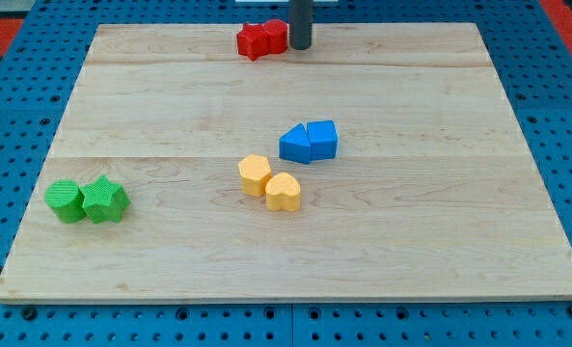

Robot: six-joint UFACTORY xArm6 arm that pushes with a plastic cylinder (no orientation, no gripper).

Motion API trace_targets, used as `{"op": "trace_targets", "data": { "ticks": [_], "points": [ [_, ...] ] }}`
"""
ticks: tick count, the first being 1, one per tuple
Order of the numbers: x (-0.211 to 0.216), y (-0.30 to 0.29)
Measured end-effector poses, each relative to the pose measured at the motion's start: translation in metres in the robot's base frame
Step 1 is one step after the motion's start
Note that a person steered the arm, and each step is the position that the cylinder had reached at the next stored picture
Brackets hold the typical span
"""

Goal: Separate the yellow blocks from the blue blocks

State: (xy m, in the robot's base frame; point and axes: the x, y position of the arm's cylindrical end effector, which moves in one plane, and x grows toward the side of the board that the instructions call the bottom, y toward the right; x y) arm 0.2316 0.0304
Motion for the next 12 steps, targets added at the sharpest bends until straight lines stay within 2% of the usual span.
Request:
{"op": "trace_targets", "data": {
  "ticks": [6, 7, 8, 9, 10, 11, 12],
  "points": [
    [-0.015, 0.015],
    [-0.004, 0.02],
    [0.055, 0.035],
    [0.096, 0.036],
    [0.163, 0.046],
    [0.238, 0.116],
    [0.307, 0.129]
  ]
}}
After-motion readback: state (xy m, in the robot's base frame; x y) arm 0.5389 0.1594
